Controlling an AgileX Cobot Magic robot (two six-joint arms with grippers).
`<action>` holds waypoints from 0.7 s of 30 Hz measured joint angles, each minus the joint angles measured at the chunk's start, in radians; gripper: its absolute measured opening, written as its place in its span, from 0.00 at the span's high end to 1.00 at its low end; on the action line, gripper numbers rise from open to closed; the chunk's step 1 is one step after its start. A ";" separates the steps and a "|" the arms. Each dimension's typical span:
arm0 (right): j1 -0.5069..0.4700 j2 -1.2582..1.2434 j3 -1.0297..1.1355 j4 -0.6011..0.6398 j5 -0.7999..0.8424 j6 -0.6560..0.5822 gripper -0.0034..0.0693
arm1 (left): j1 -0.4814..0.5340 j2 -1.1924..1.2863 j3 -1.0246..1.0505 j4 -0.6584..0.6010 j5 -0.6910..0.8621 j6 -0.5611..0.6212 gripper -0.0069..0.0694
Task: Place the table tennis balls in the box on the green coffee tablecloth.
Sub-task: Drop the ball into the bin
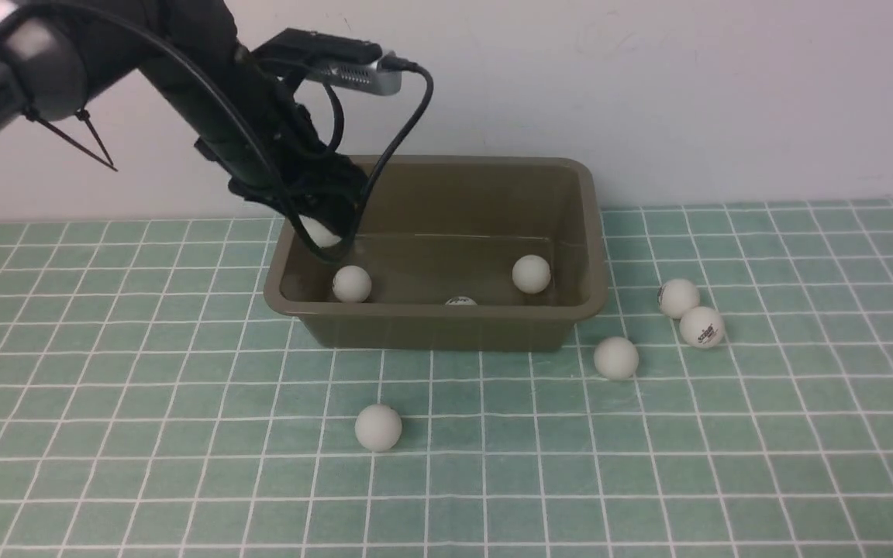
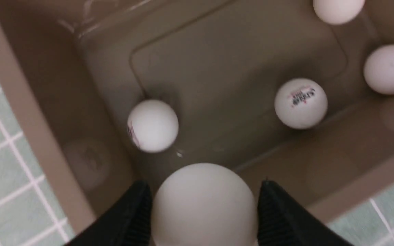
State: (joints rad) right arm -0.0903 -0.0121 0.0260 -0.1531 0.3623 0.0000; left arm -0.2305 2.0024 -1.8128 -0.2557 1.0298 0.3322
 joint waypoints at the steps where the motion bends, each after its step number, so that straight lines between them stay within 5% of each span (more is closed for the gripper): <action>1: 0.000 0.000 0.000 0.000 0.000 0.000 0.98 | 0.000 0.022 0.000 -0.010 -0.025 0.016 0.44; 12: 0.000 0.000 0.000 0.000 0.000 0.000 0.98 | 0.000 0.098 -0.013 -0.103 -0.070 0.057 0.32; 21: 0.000 0.000 0.000 0.000 0.000 0.000 0.98 | 0.000 0.096 -0.132 -0.104 0.178 -0.001 0.32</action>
State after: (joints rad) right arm -0.0903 -0.0121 0.0260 -0.1531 0.3623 0.0000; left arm -0.2305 2.0989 -1.9448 -0.3596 1.2080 0.3314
